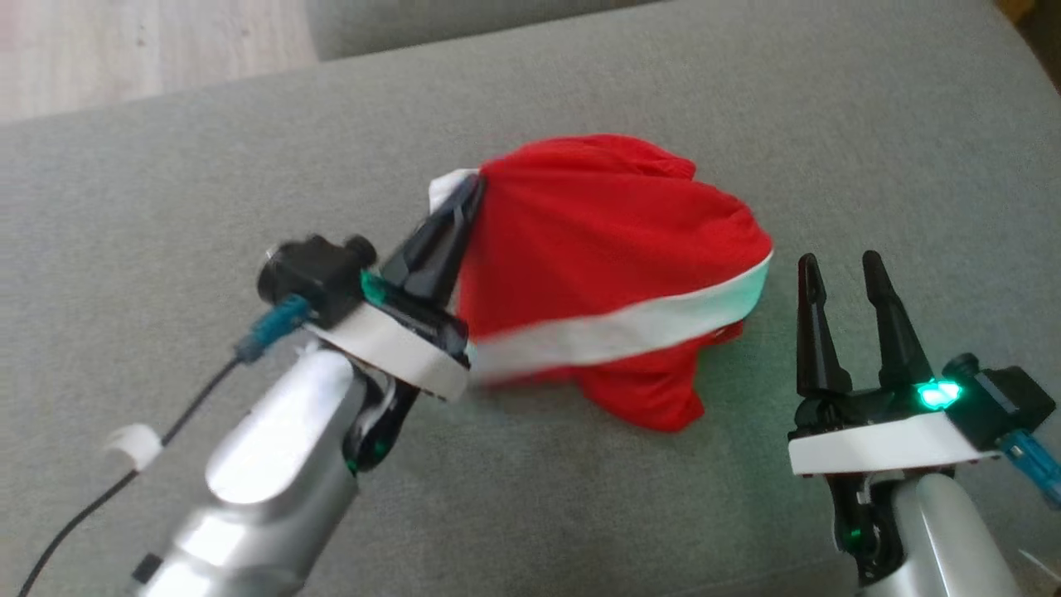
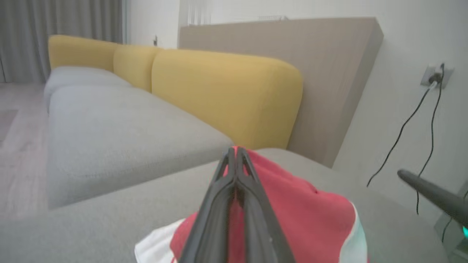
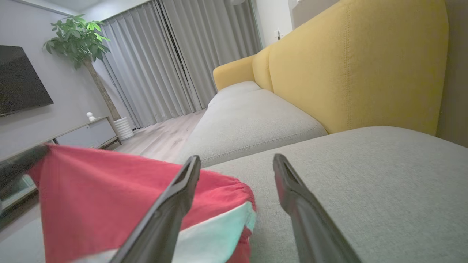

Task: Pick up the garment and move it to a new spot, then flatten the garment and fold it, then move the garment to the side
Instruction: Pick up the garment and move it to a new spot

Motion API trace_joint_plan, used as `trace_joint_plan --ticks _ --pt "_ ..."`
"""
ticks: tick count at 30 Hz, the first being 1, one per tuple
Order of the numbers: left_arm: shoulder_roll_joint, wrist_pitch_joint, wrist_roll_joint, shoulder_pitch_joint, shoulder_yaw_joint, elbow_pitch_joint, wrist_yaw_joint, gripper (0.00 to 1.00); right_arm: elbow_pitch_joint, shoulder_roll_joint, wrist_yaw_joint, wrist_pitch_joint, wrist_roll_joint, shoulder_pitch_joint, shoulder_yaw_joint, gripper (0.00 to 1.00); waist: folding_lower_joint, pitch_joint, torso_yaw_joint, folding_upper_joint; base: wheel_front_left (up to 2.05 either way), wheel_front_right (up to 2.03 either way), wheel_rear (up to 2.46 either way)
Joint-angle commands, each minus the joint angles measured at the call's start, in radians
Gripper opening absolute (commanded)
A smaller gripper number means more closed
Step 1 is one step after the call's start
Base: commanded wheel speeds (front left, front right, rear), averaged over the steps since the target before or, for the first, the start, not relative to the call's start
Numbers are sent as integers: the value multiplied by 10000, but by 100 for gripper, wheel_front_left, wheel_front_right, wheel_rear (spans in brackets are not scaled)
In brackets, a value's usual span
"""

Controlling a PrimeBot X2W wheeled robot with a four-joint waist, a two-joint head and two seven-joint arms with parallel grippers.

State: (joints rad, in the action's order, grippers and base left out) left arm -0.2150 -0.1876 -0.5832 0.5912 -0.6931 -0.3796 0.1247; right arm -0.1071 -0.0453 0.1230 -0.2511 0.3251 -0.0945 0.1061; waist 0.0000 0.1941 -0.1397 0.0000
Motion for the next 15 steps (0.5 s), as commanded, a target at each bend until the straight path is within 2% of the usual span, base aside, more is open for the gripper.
trace_joint_plan --ticks 1,10,15 --pt "-283 -213 -62 644 580 586 -94 0 270 -49 77 -107 -87 -152 203 100 0 -231 174 0 0 0 0" --pt "-874 -610 -392 923 2390 3188 -952 0 103 -49 77 -107 -50 53 232 100 0 -891 491 0 0 0 0" --pt "-1961 -346 -271 930 3376 4032 -1540 0 104 -49 77 -107 -15 211 211 100 0 -1067 695 0 0 0 0"
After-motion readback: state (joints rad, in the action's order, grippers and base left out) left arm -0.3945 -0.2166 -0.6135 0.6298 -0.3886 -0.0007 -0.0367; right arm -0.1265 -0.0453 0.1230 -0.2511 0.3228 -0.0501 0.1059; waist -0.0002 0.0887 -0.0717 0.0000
